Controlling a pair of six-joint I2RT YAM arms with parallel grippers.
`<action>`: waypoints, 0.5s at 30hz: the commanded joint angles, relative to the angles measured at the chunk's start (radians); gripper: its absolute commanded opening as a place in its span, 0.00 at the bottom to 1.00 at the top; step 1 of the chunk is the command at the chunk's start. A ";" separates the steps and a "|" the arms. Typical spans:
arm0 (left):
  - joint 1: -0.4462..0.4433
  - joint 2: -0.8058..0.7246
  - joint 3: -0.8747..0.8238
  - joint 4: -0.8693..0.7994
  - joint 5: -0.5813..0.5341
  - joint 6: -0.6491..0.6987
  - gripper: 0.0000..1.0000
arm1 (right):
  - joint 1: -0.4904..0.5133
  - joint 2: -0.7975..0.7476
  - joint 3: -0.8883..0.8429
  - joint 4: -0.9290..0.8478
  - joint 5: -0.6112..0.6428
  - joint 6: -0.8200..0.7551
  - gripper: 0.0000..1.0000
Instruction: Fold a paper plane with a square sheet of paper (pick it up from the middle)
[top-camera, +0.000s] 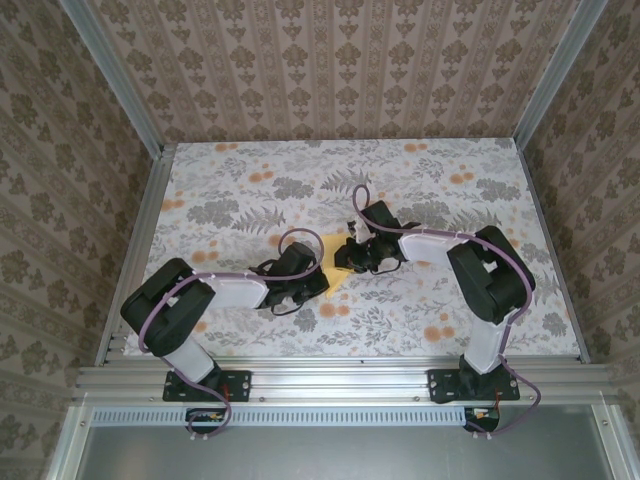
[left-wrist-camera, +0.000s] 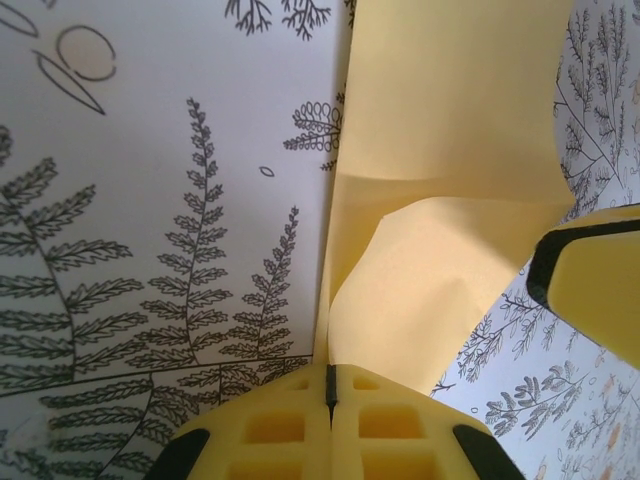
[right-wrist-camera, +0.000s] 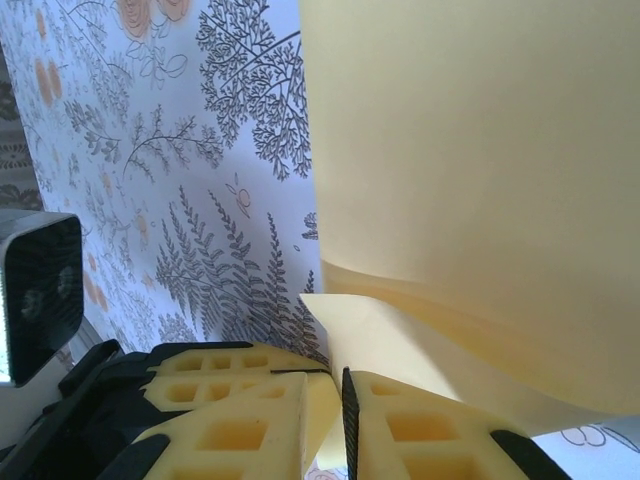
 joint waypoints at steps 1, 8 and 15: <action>-0.003 0.008 -0.018 -0.065 -0.049 -0.025 0.00 | 0.005 0.031 -0.004 -0.032 -0.002 -0.017 0.19; -0.006 0.008 -0.030 -0.069 -0.064 -0.052 0.00 | 0.005 0.048 -0.003 -0.030 -0.007 -0.018 0.19; -0.006 0.009 -0.035 -0.086 -0.078 -0.071 0.00 | 0.005 0.021 -0.038 0.039 -0.053 -0.003 0.19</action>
